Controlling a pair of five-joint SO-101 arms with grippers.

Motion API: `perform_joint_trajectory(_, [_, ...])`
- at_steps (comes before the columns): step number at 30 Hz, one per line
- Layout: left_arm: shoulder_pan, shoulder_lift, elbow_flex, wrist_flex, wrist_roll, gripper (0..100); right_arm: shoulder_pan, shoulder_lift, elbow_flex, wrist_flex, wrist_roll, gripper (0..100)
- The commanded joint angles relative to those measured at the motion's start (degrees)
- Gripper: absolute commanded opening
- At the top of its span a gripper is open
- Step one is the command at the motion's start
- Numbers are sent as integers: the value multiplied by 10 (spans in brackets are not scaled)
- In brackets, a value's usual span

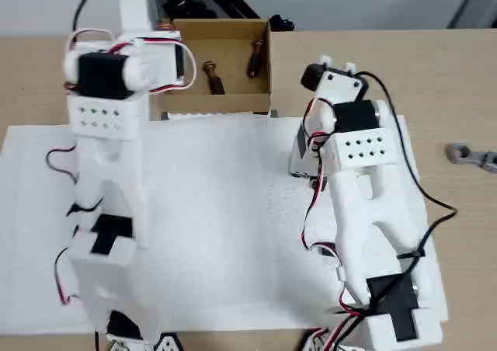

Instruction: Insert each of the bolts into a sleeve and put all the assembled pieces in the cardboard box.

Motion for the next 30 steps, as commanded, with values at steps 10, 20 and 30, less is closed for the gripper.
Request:
perform_joint_trajectory(10, [-9, -238, 214, 5, -45, 5, 0, 79, 0, -98, -38, 20])
perform_joint_trajectory(20, [-8, -373, 312, -19, -50, 5, -1, 129, -2, -160, -37, 85])
perform_joint_trajectory(30, [-11, -455, 421, -51, -48, 5, -4, 142, 1, -172, -38, 258])
